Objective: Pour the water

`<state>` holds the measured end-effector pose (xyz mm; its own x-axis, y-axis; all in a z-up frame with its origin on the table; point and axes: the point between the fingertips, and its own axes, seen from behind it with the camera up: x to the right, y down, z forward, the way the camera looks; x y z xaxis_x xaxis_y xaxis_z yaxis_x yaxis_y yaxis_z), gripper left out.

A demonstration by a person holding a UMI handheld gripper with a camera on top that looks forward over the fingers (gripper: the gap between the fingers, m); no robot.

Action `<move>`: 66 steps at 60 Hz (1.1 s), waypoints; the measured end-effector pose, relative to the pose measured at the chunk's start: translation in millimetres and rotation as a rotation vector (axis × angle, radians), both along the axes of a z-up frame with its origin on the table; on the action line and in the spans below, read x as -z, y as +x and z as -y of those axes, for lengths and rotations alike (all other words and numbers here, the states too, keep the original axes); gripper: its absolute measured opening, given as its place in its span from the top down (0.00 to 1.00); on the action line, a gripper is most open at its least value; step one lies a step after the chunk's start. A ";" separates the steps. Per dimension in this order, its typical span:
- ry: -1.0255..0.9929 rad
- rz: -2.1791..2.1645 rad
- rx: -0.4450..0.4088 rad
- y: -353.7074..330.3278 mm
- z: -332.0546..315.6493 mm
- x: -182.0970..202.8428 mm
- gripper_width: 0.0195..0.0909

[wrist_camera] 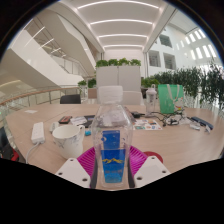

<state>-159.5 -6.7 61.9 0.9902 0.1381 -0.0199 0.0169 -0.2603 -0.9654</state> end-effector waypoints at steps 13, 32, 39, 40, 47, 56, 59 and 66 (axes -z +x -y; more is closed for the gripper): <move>-0.137 -0.074 0.009 4.2 -3.9 1.0 0.75; -0.046 1.008 0.005 45.2 -61.2 -85.3 0.75; 0.074 1.423 -0.010 37.7 -77.8 -118.1 0.75; 0.078 1.480 -0.029 32.6 -79.3 -116.4 0.75; 0.074 1.840 -0.155 11.3 -84.4 -115.8 0.74; 0.033 2.198 -0.285 -0.4 -94.4 -123.4 0.75; 0.006 2.243 -0.291 -1.3 -94.9 -126.3 0.75; -0.031 2.257 -0.298 -3.6 -94.9 -127.7 0.75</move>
<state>-163.1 88.2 189.6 -0.6374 0.2591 0.7257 0.7404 -0.0548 0.6699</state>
